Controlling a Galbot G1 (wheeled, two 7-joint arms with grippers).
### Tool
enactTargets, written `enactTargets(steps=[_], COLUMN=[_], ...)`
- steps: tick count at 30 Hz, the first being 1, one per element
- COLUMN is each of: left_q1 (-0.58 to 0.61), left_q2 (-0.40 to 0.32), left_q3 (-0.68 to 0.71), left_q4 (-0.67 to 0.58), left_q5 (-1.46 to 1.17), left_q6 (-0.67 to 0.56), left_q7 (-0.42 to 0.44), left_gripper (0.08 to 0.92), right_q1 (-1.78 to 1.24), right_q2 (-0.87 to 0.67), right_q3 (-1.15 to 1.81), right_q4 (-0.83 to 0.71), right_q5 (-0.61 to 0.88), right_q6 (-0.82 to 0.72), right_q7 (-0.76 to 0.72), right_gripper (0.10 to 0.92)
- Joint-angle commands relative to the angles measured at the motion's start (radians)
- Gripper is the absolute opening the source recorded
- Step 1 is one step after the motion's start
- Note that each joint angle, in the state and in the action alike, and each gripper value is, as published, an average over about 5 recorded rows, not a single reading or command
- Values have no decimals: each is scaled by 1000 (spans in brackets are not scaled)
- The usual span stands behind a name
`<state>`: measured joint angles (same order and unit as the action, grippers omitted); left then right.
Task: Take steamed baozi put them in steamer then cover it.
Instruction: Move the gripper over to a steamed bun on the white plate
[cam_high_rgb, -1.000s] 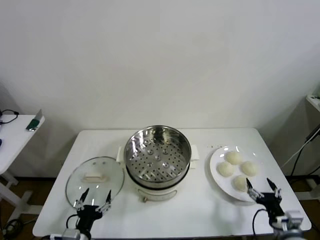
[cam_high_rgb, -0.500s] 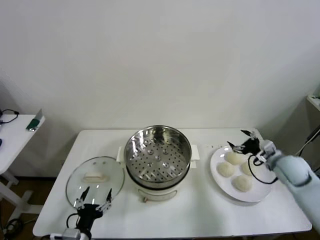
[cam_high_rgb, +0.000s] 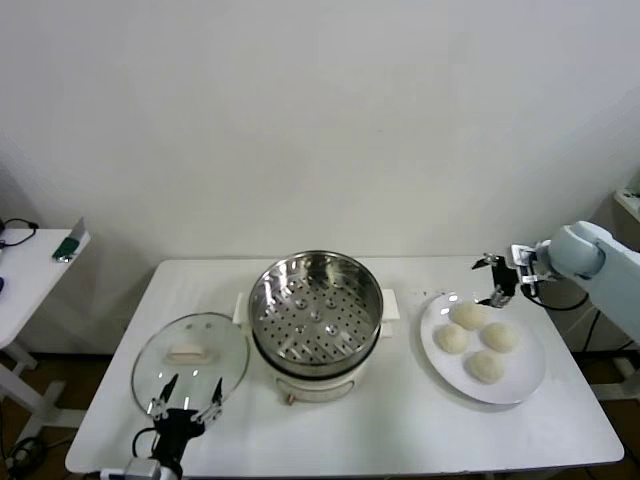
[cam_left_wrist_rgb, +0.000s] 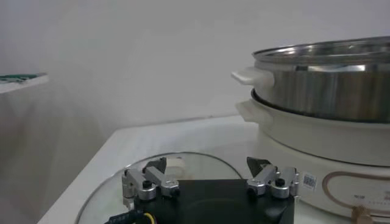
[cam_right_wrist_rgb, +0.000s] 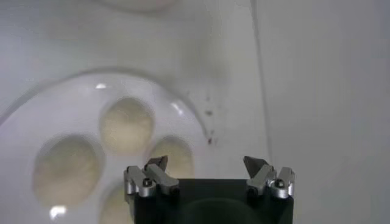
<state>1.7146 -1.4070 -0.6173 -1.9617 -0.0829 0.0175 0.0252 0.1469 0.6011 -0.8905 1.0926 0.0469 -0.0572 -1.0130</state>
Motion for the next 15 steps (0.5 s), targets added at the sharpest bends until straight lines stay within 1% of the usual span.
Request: enactTargets(steps=[1, 8, 15], left_q1=[2, 2, -3], left_q2=[0, 0, -4], left_q3=[-3, -4, -4], left_q4=[13, 28, 38], left_q5=[2, 2, 3], left_q6=[-6, -13, -15], left_q7=[-2, -4, -5], left_gripper=[823, 823, 823], right_q1=[117, 26, -35], right_q2=[105, 221, 289], right_q3=[-211, -128, -59], right_q4=[-175, -309, -406], right_q5=[10, 7, -43], right_q6=[19, 22, 39], right_q7=[-123, -107, -91], right_gripper=[823, 823, 823])
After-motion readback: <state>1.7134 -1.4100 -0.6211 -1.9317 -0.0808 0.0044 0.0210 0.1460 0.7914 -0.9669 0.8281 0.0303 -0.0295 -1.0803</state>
